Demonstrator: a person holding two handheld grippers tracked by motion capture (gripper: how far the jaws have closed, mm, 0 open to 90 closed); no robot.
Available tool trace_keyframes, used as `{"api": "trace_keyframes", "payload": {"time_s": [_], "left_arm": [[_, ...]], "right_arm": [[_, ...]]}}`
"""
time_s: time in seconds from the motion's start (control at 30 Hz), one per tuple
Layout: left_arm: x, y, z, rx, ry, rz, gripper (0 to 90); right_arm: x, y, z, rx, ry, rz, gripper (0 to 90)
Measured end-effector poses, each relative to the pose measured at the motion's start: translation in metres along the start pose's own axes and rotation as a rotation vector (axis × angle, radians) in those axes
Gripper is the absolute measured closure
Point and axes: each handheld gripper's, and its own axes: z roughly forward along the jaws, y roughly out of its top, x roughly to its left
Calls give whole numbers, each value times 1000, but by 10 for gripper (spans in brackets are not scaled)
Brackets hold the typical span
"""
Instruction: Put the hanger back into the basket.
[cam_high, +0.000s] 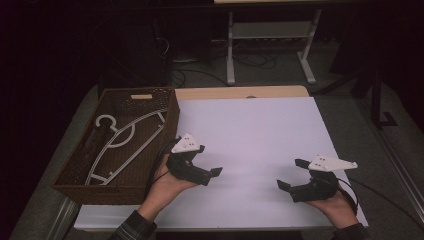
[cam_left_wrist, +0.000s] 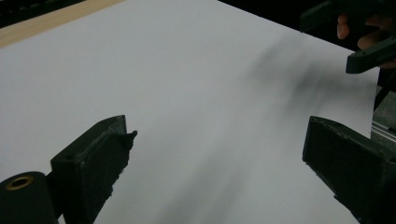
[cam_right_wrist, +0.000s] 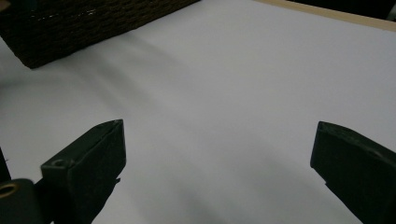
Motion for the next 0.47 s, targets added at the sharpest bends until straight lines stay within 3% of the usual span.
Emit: {"api": "trace_keyframes", "payload": {"time_s": [0.2,0.47], "left_arm": [[-2,-20,12,-17,4,6,62],[1,-30,15,-4,-2,22,62]], "right_arm": [[0,0,1,5,1,0,30],[-1,-2,3,11,1,-3,30]]}}
